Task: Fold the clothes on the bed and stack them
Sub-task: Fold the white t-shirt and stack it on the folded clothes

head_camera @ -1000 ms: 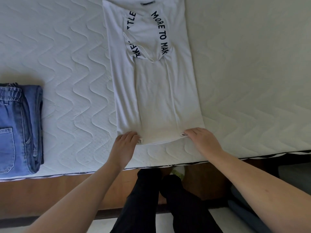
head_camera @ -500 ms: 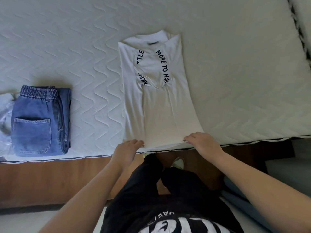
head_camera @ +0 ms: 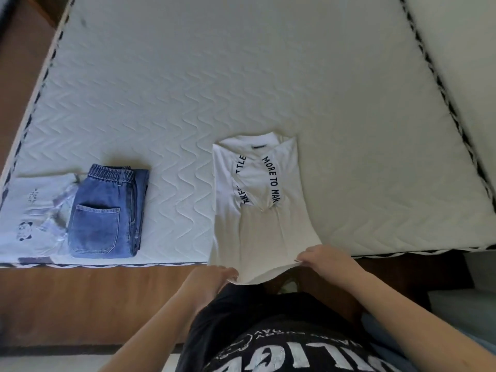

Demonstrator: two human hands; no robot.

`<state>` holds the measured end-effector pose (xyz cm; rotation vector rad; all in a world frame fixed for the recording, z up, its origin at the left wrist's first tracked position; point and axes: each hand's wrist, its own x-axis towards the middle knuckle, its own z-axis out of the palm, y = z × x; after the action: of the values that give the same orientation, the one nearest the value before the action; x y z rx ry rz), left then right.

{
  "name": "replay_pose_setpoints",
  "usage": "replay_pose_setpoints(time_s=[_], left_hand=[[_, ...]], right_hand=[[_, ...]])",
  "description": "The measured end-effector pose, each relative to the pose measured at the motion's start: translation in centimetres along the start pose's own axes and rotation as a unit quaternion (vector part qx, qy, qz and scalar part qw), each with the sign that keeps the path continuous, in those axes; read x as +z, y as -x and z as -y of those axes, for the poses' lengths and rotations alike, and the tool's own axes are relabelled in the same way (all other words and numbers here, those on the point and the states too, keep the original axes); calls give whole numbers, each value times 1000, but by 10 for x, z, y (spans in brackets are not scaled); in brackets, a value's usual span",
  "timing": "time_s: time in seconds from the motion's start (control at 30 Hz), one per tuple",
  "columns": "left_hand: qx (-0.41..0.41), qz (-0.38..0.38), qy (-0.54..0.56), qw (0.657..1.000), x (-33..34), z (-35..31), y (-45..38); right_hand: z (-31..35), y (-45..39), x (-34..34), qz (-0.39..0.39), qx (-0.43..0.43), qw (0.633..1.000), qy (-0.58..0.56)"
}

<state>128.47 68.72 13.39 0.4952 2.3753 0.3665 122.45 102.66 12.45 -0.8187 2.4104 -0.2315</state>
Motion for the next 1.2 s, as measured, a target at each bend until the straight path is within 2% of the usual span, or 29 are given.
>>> replay_pose_setpoints(time_s=[0.1,0.17,0.3,0.47,0.77,1.03,1.2], left_hand=[[-22,-70,26,997,-27,4,-2],[-30,-88,17,996,-46,9,-9],[-40,-91,-1,995,-81,21,-34],[-1,-107,-7,994,-126,43,-68],[44,-69,-51,995,-198,96,-152],[44,-88,28,995,-236,144,-256],[51,-70,19,996,-231,187,-335]], right_hand=[[0,-11,-22,-27,8,1000,11],[-1,-22,-39,-37,19,999,29],[-7,-44,-73,-54,27,998,24],[-11,-71,-113,-61,32,997,22],[-40,-138,-166,-81,96,991,-38],[-119,-222,-178,-65,113,987,-96],[-181,-294,-157,-41,104,984,-136]])
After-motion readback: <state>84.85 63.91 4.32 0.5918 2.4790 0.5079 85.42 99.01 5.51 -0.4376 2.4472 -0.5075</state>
